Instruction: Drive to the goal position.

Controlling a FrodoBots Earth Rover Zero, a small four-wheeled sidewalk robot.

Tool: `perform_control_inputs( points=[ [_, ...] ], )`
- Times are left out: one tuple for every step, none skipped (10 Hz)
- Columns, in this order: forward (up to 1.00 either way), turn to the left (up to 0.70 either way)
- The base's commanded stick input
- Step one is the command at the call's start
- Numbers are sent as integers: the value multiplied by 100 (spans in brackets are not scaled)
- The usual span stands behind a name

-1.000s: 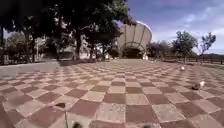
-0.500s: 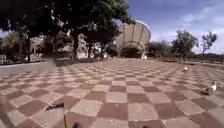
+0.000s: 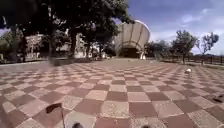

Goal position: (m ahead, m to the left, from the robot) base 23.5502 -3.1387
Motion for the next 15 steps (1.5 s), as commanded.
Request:
perform_control_inputs(
  points=[
    [70, -11],
    [70, -35],
    [70, -35],
    [70, -35],
    [70, -35],
    [70, -35],
    [70, -35],
    [70, -35],
    [70, -22],
    [70, 0],
    [70, 0],
    [70, 0],
    [70, 0],
    [70, 0],
    [70, 0]
  ],
)
